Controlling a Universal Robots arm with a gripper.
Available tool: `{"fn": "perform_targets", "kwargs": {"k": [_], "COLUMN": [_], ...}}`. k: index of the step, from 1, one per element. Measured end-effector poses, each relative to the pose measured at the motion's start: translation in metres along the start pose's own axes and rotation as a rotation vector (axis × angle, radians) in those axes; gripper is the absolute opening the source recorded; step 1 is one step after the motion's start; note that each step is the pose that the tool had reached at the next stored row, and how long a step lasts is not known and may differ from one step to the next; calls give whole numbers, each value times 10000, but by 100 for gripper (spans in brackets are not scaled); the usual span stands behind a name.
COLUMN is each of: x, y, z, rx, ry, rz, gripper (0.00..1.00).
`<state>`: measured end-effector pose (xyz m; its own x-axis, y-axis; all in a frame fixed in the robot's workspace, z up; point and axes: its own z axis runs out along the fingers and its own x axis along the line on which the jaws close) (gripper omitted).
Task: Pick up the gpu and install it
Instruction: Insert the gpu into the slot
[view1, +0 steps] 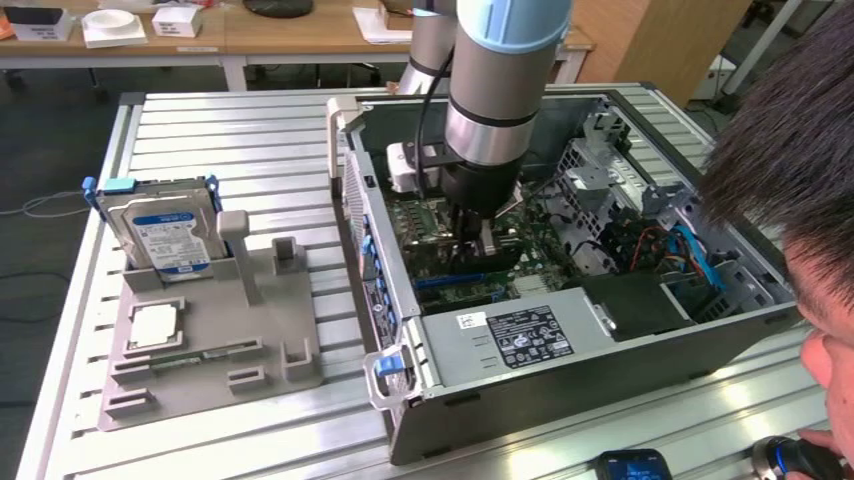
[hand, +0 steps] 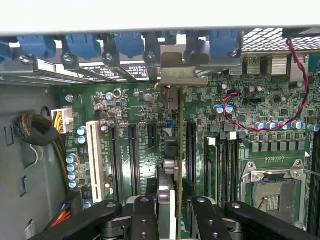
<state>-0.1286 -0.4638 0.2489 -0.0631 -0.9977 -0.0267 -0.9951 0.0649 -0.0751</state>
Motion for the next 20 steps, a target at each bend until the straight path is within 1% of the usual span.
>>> {"fn": "perform_targets", "kwargs": {"k": [10,20], "x": [-1,-9], "y": [19,37], "z": [24,33], "rx": [1,1], "ry": [23,28], "rz": [-2,-1], "gripper": [30,30]}}
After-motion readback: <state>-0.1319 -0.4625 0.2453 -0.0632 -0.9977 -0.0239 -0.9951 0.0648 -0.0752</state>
